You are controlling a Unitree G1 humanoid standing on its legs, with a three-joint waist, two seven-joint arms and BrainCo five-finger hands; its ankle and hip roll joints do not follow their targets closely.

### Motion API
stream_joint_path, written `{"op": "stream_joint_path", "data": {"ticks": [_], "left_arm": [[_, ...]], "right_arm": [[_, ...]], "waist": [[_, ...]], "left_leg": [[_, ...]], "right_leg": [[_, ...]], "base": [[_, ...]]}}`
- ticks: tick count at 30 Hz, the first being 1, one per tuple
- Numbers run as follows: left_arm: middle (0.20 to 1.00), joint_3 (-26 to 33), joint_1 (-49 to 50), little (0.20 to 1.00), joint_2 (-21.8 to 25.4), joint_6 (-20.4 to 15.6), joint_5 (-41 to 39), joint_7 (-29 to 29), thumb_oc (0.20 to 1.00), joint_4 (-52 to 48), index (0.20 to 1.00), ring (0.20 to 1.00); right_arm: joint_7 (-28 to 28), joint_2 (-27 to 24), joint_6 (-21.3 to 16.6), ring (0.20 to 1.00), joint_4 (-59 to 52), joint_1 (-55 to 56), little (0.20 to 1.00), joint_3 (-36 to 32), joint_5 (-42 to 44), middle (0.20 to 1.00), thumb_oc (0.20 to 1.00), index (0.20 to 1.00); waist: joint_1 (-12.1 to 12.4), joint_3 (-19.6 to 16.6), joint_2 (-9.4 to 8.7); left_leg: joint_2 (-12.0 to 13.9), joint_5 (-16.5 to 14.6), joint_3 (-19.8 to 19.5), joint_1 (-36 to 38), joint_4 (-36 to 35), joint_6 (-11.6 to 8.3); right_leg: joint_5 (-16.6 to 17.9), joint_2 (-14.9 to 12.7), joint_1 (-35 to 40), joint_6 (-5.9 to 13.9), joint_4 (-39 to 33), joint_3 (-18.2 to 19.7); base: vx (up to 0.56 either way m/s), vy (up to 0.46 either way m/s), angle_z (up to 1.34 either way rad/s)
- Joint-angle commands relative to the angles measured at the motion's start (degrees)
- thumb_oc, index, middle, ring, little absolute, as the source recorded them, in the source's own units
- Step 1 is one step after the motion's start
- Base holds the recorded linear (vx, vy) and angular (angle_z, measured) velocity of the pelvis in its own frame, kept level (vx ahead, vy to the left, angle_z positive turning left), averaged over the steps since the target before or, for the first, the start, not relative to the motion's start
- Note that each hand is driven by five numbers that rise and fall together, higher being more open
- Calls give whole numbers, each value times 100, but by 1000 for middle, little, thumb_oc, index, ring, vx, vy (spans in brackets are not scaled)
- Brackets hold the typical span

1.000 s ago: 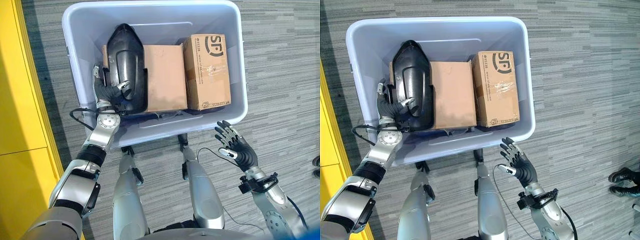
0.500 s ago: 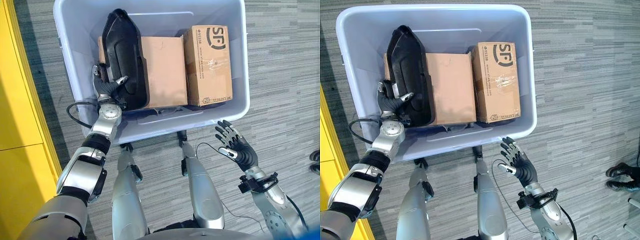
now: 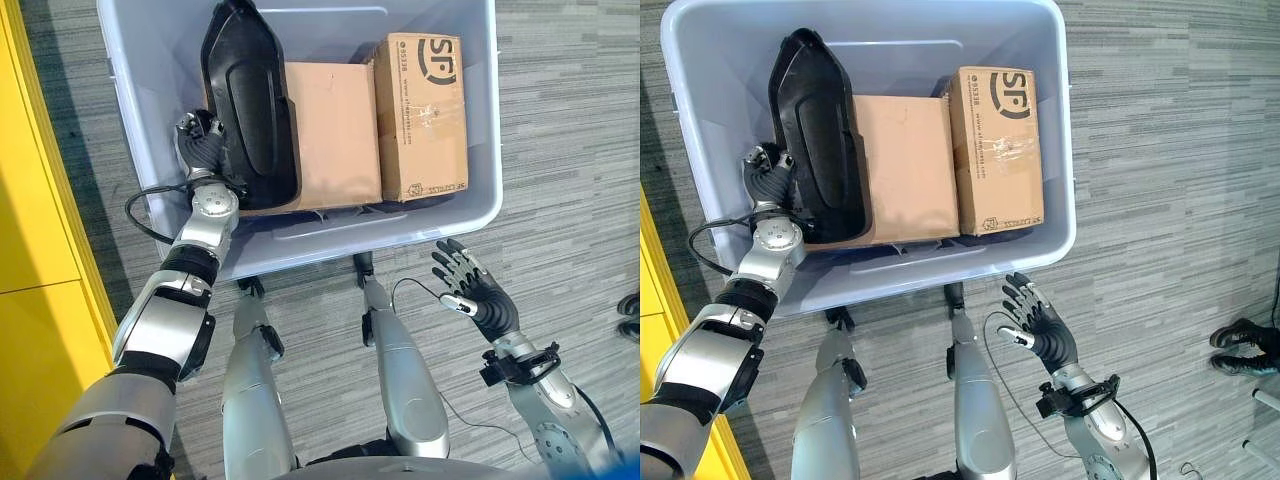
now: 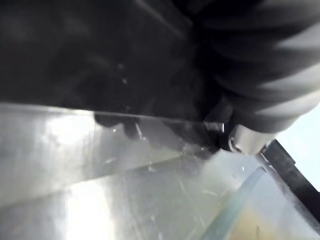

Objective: Move parts from the plastic box to the shelf.

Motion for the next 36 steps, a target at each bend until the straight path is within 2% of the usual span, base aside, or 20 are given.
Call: {"op": "stream_joint_path", "data": {"ticks": [1, 8, 16, 19, 28, 29, 30, 31, 36], "left_arm": [[200, 177, 435, 200, -91, 365, 112, -356, 200, 382, 200, 200], [200, 210, 1342, 200, -41, 277, 433, -428, 200, -630, 200, 200], [200, 445, 2151, 200, 31, 187, 745, -482, 200, -1667, 200, 200], [200, 669, 2540, 200, 136, -86, 709, -479, 200, -2489, 200, 200], [200, 945, 2770, 200, 420, -232, 1314, -372, 200, -3834, 200, 200], [200, 959, 2754, 200, 432, -257, 1323, -375, 200, -3899, 200, 200], [200, 955, 2760, 200, 429, -256, 1323, -376, 200, -3897, 200, 200], [200, 988, 2747, 200, 465, -328, 1325, -378, 200, -4091, 200, 200], [200, 1057, 3091, 200, 411, -611, 963, -737, 200, -4924, 200, 200]], "right_arm": [[104, -177, -154, 1000, -179, 299, 1000, -372, 157, 1000, 1000, 1000], [124, -128, -76, 1000, -98, 239, 1000, -396, 140, 1000, 1000, 1000], [127, -44, -9, 1000, 4, 287, 1000, -499, 45, 1000, 1000, 1000], [151, -13, 9, 1000, 44, 332, 1000, -572, 47, 1000, 1000, 1000], [257, -48, 36, 1000, 155, 410, 1000, -738, 1, 1000, 1000, 1000], [262, -41, 39, 1000, 166, 398, 1000, -743, 5, 1000, 1000, 1000], [262, -41, 40, 1000, 170, 405, 1000, -741, 5, 1000, 1000, 1000], [268, -35, 37, 1000, 176, 399, 1000, -761, 21, 1000, 1000, 1000], [282, 4, 78, 1000, 244, 407, 1000, -802, -9, 1000, 1000, 1000]], "waist": [[41, 7, -51], [229, -166, 169], [341, -391, 337], [387, -501, 399], [426, -690, 494], [426, -691, 494], [427, -712, 502], [433, -710, 507], [471, -804, 589]], "left_leg": [[540, -586, -435, 105, 814, -522], [489, -555, -397, 516, 638, -514], [458, -519, -317, 964, 414, -515], [447, -512, -300, 1147, 324, -520], [444, -553, -293, 1318, 309, -531], [439, -429, -260, 1251, 317, -480], [441, -551, -289, 1319, 310, -529], [442, -437, -262, 1265, 327, -480], [477, -499, -299, 1435, 382, -474]], "right_leg": [[143, -366, 180, 150, 334, -153], [91, -456, 494, 163, 303, -209], [71, -529, 805, 176, 197, -223], [31, -557, 949, 178, 164, -234], [-64, -577, 1125, 169, 162, -234], [35, -577, 1056, 139, 162, -222], [-69, -576, 1121, 167, 165, -223], [21, -576, 1065, 137, 176, -218], [-91, -560, 1223, 114, 261, -199]], "base": [[0, 0, 0], [0, 0, 0], [2, 3, 0], [0, 0, 0], [-8, -1, 0], [0, 0, 0], [-76, -10, -1], [0, 0, 0], [-7, -20, 0]]}}
